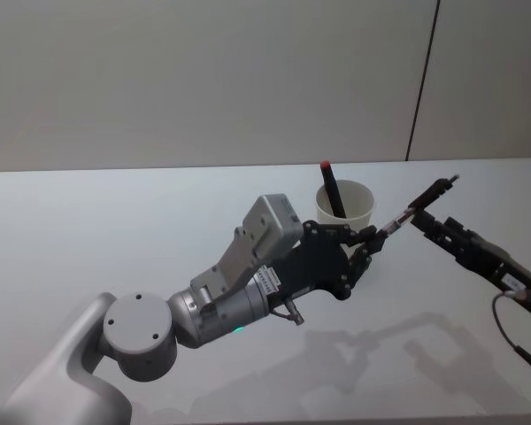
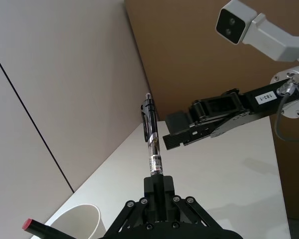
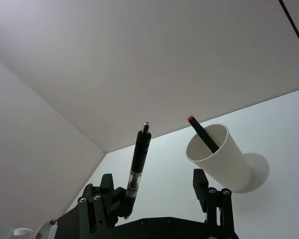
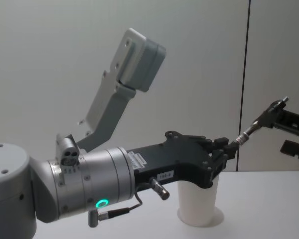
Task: Place the pen into the pen holder.
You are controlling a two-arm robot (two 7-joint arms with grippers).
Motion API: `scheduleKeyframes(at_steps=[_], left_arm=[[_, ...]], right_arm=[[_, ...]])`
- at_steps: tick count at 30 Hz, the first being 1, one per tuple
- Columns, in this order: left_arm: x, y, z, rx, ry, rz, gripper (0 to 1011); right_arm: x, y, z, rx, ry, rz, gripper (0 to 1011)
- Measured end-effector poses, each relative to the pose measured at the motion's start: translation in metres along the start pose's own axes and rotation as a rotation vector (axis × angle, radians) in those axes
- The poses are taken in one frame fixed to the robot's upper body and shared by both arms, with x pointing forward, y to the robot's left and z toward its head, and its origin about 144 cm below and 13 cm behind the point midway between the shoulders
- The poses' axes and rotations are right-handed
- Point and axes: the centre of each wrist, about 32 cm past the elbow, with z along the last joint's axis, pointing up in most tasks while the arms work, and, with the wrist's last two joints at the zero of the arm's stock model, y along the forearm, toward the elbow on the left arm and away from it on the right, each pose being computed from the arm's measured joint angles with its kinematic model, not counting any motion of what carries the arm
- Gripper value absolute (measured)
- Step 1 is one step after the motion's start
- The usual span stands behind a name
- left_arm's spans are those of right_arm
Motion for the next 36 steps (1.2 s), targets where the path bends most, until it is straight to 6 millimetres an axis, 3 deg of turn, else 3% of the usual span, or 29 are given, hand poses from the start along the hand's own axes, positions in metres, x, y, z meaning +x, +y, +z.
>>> scheduleKeyframes(at_steps=[26,36], left_arm=[[0.0,0.0,0.0,0.0,0.0,0.0,117],[0.0,0.0,0.0,0.0,0.0,0.0,117]], right_arm=[[0.003,0.02,-0.004,0.023,0.169,0.051,1000],[0.003,0.024,-0.005,0.041,0.189,0.066,746]])
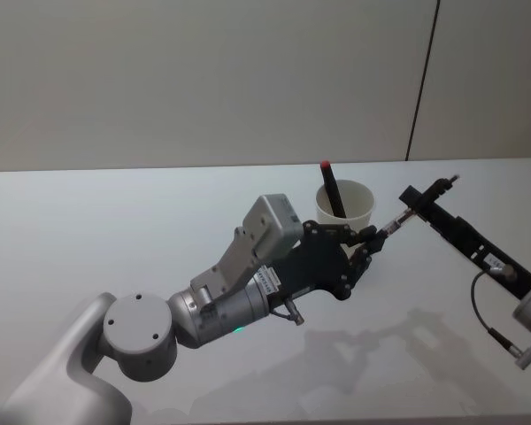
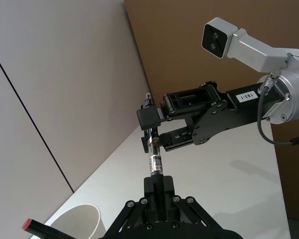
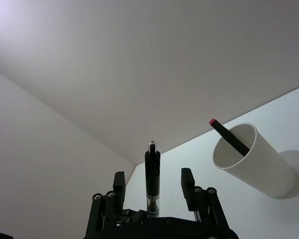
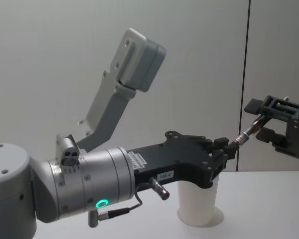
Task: Place the pen into the pen holder.
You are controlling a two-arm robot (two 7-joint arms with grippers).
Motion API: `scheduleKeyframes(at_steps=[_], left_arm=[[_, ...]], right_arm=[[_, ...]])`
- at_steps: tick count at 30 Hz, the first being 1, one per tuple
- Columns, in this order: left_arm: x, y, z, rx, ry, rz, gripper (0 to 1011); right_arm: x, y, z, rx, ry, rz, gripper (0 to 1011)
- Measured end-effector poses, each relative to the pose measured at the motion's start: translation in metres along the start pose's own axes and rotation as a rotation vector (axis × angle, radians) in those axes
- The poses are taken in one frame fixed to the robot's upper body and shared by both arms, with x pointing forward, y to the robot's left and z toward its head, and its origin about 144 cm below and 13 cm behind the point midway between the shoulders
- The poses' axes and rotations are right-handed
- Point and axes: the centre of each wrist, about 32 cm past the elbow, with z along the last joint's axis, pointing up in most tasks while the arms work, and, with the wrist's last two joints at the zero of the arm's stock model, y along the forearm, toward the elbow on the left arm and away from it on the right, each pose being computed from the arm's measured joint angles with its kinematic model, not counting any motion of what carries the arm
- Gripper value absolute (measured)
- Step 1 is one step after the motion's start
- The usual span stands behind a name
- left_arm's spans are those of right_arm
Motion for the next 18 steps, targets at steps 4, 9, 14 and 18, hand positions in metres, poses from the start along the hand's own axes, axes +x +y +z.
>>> scheduleKeyframes(at_steps=[4,9,14,18], left_arm=[[0.0,0.0,0.0,0.0,0.0,0.0,117],[0.0,0.0,0.0,0.0,0.0,0.0,117],[0.0,0.0,0.0,0.0,0.0,0.0,117],[0.0,0.0,0.0,0.0,0.0,0.0,117]], right_arm=[[0.0002,0.0008,-0.0008,0.009,0.008,0.003,609],[0.0006,0.0013,-0.0018,0.024,0.019,0.009,462],[0.0008,0.0015,-0.0024,0.036,0.028,0.016,301],[0.0009,0.0015,-0.0027,0.04,0.03,0.019,187]])
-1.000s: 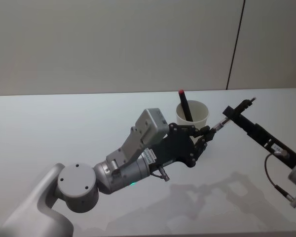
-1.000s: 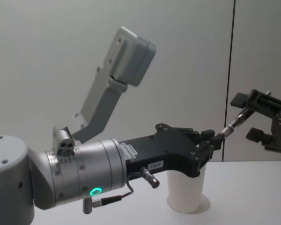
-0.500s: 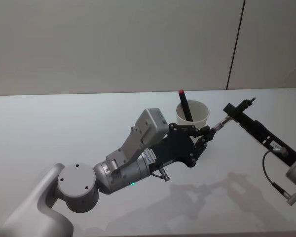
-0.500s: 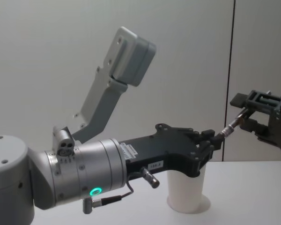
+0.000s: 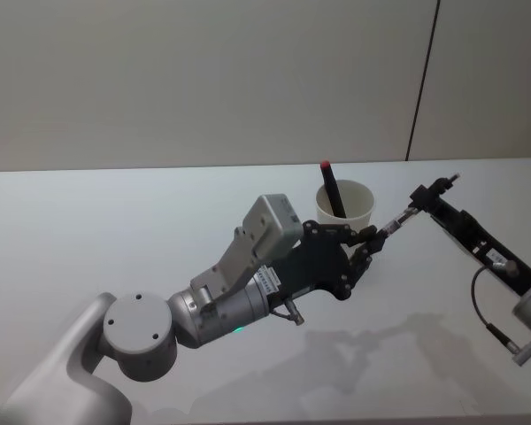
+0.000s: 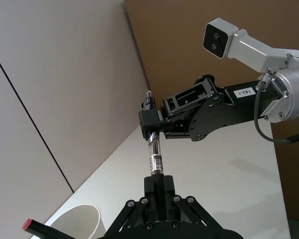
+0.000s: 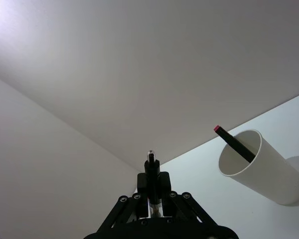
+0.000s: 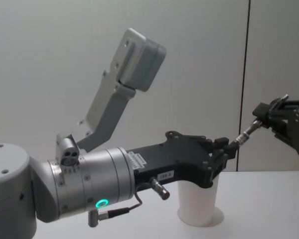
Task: Place the pen into the pen holder.
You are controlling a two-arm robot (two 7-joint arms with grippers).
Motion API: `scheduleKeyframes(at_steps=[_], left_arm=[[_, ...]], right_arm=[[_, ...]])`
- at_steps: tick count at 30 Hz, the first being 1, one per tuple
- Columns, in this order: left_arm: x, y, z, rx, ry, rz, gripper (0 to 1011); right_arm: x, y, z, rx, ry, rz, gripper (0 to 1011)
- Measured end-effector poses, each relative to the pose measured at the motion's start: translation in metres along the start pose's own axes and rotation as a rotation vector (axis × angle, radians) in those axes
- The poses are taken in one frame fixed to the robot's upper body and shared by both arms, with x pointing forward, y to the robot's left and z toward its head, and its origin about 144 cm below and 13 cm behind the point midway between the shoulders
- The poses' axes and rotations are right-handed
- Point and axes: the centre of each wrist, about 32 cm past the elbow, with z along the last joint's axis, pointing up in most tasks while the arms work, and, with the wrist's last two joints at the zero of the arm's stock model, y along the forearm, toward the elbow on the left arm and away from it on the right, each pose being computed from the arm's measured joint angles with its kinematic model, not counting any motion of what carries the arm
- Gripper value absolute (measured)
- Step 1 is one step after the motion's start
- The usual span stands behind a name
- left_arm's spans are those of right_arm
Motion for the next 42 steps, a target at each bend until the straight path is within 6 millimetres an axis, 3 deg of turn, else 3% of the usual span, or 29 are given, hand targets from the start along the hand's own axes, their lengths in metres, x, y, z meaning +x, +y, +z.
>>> scheduleKeyframes(at_steps=[1,8,28,35,42], left_arm=[[0.0,0.0,0.0,0.0,0.0,0.0,117],[0.0,0.0,0.0,0.0,0.0,0.0,160],[0.0,0.0,0.0,0.0,0.0,0.0,812],[0.0,0.0,0.0,0.0,0.0,0.0,987],[0.0,0.0,0.0,0.0,0.0,0.0,1004]], right_arm=[[0.0,0.0,0.0,0.002,0.0,0.0,133],[0.0,0.0,-0.001,0.008,0.002,0.006,130],[0.0,0.004,0.005,0.026,-0.079,0.002,130],[0.001,0.01,0.012,0.024,-0.167,-0.003,130],[0.003,0.018,0.022,0.019,-0.277,-0.006,130]])
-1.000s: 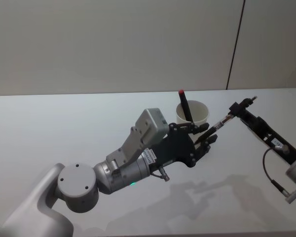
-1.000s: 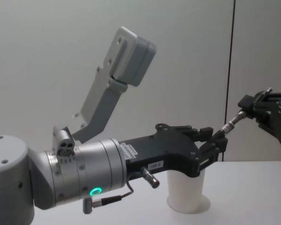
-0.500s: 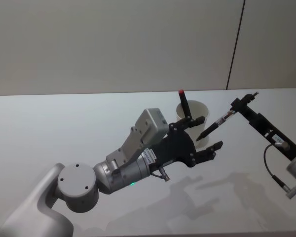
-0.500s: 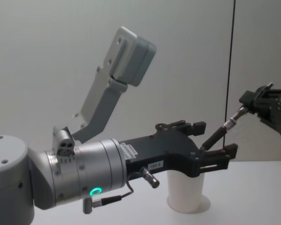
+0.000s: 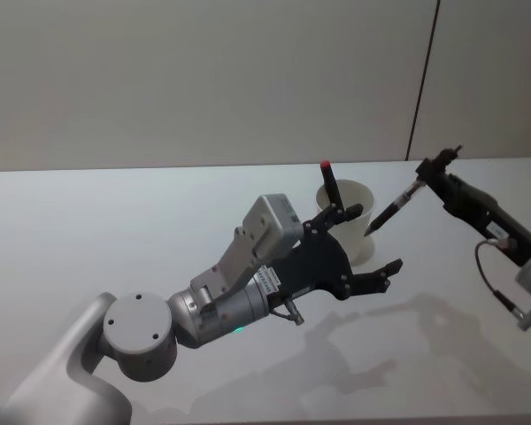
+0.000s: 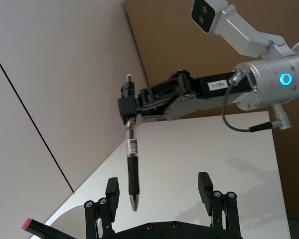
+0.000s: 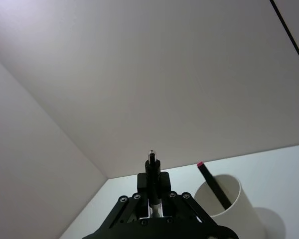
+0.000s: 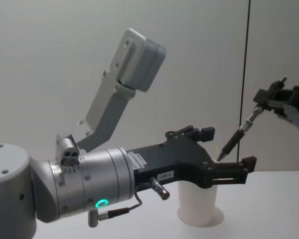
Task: Place the pen into the pen holder.
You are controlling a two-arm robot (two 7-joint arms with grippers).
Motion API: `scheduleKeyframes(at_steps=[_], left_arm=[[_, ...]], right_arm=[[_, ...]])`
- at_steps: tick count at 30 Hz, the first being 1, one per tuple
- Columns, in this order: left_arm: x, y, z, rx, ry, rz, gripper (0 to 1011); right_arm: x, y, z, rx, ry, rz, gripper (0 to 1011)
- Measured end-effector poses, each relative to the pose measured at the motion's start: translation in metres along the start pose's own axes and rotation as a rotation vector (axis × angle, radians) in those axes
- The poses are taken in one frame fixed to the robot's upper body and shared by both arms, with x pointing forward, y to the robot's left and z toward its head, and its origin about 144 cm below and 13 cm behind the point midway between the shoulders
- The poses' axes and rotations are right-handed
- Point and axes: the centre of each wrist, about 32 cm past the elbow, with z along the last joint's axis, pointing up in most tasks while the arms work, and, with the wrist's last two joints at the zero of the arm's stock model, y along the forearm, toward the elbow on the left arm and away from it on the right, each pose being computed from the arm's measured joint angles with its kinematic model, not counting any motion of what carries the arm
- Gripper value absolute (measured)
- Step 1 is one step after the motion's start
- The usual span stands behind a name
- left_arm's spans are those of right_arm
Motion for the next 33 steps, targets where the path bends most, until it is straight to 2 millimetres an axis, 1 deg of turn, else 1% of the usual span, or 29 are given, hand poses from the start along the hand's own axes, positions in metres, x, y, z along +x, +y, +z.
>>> scheduleKeyframes(at_steps=[10,16,23,26,33], left_arm=[[0.0,0.0,0.0,0.0,0.0,0.0,1004],[0.0,0.0,0.0,0.0,0.0,0.0,1004],[0.0,0.0,0.0,0.0,0.0,0.0,1004],[0.0,0.0,0.0,0.0,0.0,0.0,1004],[0.0,0.0,0.0,0.0,0.0,0.0,1004]], right_arm=[[0.01,0.021,0.017,-0.011,-0.176,0.018,130],[0.021,0.042,0.028,-0.027,-0.281,0.038,130],[0.032,0.061,0.037,-0.047,-0.347,0.069,130],[0.036,0.067,0.039,-0.056,-0.364,0.086,130],[0.052,0.085,0.045,-0.085,-0.392,0.15,130]])
